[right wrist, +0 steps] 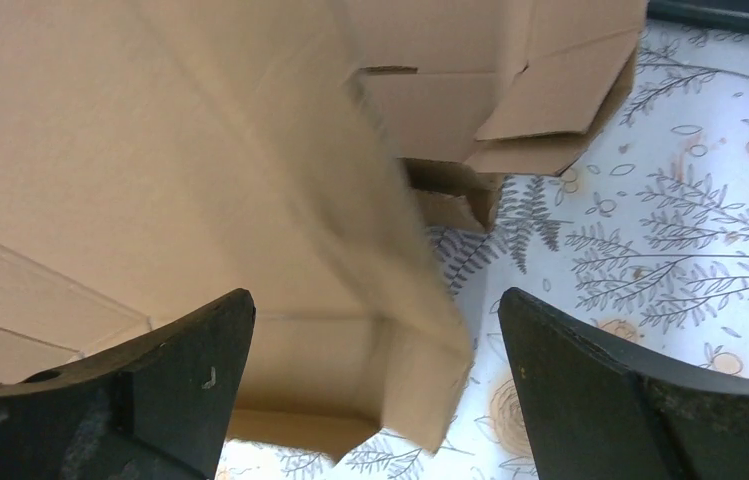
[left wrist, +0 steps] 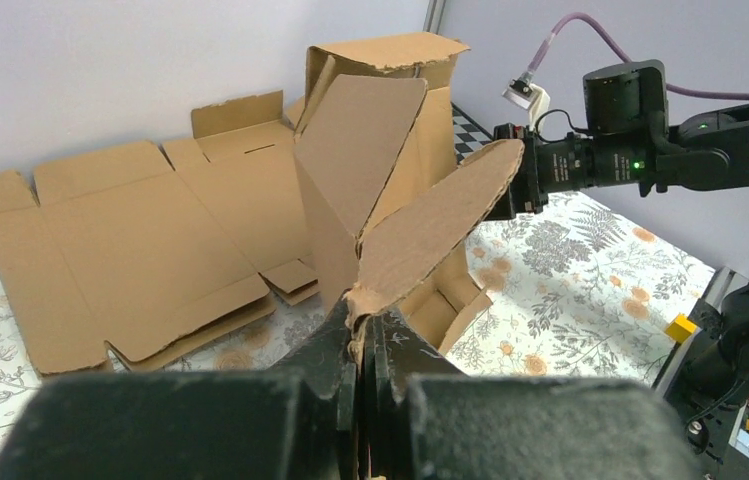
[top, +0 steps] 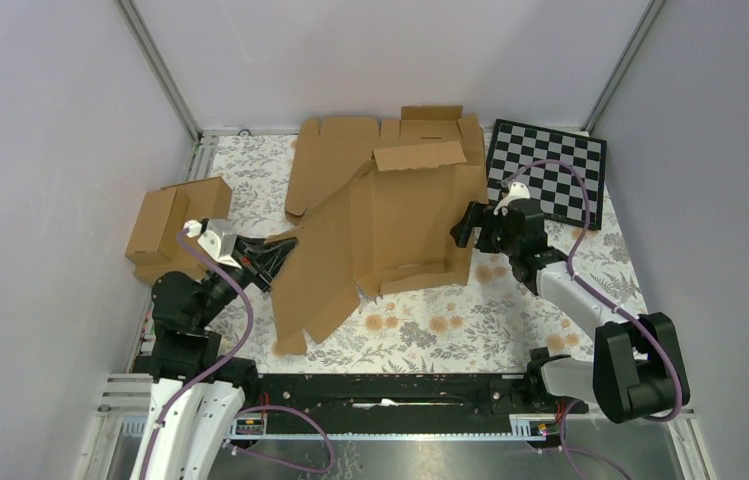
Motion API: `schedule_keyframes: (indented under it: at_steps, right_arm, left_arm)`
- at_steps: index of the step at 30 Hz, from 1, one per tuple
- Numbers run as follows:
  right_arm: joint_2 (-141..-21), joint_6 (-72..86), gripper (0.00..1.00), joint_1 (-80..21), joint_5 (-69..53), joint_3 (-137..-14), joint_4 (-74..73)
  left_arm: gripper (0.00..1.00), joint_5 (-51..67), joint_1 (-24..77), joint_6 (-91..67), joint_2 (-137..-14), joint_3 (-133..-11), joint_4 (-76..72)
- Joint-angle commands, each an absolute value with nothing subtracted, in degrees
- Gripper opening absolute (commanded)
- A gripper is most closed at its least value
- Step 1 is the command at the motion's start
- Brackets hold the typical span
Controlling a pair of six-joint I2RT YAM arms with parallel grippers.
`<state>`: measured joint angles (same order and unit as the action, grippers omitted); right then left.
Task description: Fold the paper box
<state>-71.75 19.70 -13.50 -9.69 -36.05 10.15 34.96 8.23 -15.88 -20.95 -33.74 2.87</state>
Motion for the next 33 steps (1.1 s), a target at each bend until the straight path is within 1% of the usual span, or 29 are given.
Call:
schedule_keyframes:
  at_steps: [1,3,4,7,9,14,17,23,27,33]
  right_arm:
    - [-71.57,15.45,1.0,-12.06,-6.46,-34.44,20.0]
    - [-72.84,14.75,1.0,-11.14,-11.28,-32.97,25.96]
    - [-75.23,14.79,1.0,-11.08,-14.08,-33.78,26.51]
    - [-80.29,15.48,1.0,-11.07,-22.67,-37.34,22.58]
    - [-80.55,15.96,1.0,-12.09,-25.32,-35.72,23.53]
    - [-74.88,12.98,1.0,-20.66,-14.08,-29.42,22.73]
    - [-73.16,14.18,1.0,-23.01,-11.66,-27.3,22.54]
    - [-65.57,12.98,1.0,-31.02,-1.28,-23.63,20.62]
    - [-66.17,13.06,1.0,-33.83,3.71,-23.92,17.35]
    - [-66.09,13.24,1.0,-40.18,13.5,-20.39,18.57]
  left_arm:
    - [0.0,36.26,8.61,-12.79,-20.14,-35.95,2.56]
    - [0.0,36.28,8.68,-12.55,-20.29,-35.85,2.54]
    - [0.0,36.26,8.76,-12.37,-20.47,-35.86,2.59]
    - [0.0,36.25,9.28,-11.97,-20.88,-35.81,2.5]
    - [0.0,35.95,9.45,-11.87,-20.79,-35.65,2.5]
    - [0.0,35.5,9.49,-12.66,-20.54,-35.05,1.32]
    - [0.0,35.84,9.49,-13.98,-20.81,-35.18,0.64]
    - [0.0,35.41,9.49,-15.67,-20.9,-35.07,0.23]
    - [0.0,34.26,9.49,-16.91,-20.78,-34.69,0.26]
    - [0.0,31.44,9.49,-21.76,-21.4,-32.98,-2.28]
